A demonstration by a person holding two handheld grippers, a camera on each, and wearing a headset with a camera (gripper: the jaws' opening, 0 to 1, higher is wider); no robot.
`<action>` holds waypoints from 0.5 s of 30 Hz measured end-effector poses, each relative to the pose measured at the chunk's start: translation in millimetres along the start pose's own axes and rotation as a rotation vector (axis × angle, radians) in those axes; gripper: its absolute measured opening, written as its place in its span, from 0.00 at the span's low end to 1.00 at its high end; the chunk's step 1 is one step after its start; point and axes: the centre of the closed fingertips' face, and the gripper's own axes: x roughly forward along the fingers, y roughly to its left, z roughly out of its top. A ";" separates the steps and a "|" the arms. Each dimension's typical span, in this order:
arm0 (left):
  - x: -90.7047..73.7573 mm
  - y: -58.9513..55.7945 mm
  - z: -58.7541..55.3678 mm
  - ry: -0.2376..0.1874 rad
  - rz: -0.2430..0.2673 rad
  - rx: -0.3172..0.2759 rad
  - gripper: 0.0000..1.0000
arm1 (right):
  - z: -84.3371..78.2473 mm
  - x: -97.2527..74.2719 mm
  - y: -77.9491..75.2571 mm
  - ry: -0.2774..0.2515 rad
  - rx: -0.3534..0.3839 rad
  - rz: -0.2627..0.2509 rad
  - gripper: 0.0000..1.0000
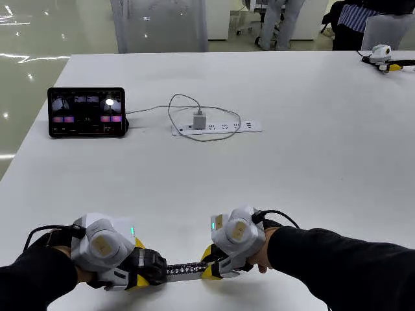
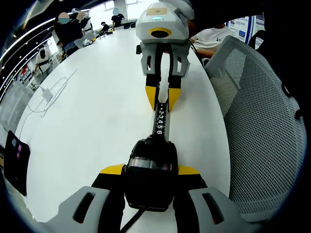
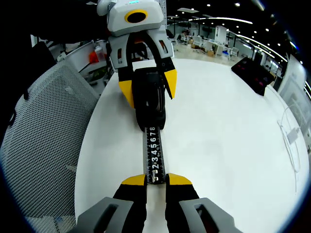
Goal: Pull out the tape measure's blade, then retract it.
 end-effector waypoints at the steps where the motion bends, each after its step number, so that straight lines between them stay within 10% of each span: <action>1: 0.0 0.0 0.0 0.000 0.000 0.001 0.33 | -0.4 -0.2 0.3 0.001 0.000 0.000 0.10; 15: -0.1 -0.1 0.9 -0.007 -0.001 0.004 0.33 | -8.4 -5.1 -0.6 0.011 0.003 -0.002 0.10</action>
